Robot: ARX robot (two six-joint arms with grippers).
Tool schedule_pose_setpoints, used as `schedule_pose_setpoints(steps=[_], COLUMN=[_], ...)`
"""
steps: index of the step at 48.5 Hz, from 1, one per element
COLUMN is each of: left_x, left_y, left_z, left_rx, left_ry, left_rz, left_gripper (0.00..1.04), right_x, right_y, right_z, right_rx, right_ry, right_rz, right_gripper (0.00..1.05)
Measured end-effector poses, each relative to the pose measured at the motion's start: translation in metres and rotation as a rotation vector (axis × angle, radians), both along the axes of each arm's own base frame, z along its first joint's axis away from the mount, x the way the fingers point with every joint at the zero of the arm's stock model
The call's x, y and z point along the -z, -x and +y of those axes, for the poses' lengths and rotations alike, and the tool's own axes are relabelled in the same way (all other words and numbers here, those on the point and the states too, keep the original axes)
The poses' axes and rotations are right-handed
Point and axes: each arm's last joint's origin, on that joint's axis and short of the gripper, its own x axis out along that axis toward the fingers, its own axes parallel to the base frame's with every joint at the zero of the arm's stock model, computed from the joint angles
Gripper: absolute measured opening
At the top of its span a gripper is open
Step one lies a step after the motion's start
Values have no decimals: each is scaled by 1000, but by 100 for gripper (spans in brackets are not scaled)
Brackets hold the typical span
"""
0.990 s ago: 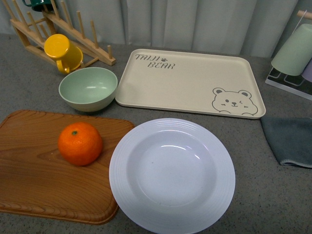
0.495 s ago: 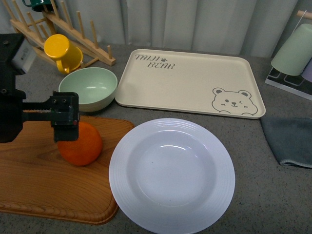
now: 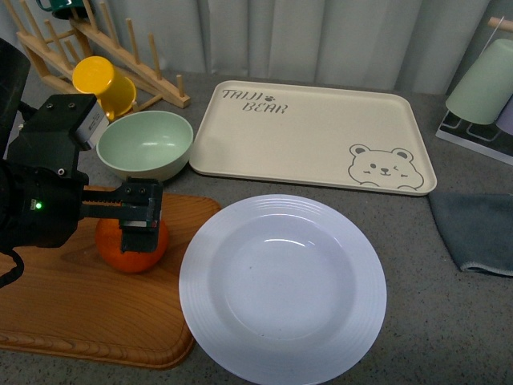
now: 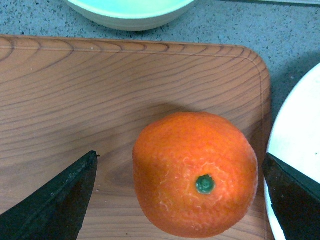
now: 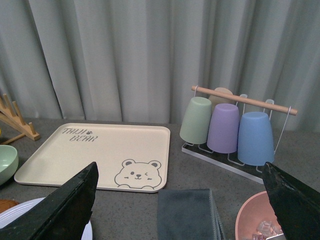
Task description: Place orange and plate with both arms
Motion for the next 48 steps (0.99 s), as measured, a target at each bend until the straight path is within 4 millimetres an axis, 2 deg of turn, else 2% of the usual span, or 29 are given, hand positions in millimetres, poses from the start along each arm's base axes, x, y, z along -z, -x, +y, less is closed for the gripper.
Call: schedule_pose_setpoints(steps=[12, 20, 25, 31, 39, 48], left_x=[10, 10, 10, 10, -4, -31], left_y=[-3, -4, -4, -4, -6, -9], left_z=[-1, -1, -1, -1, -4, -25], left_rx=[1, -1, -3, -3, 0, 30], left_ry=[2, 3, 3, 3, 7, 42], left_rz=[39, 42, 41, 44, 17, -59], left_gripper=[98, 74, 68, 68, 68, 68], right_x=[0, 0, 0, 0, 0, 0], right_y=[0, 0, 0, 0, 0, 0], right_z=[0, 0, 0, 0, 0, 0], right_rx=[0, 0, 0, 0, 0, 0], right_ry=[0, 0, 0, 0, 0, 0], right_rz=[0, 0, 0, 0, 0, 0], right_gripper=[96, 96, 96, 96, 96, 96])
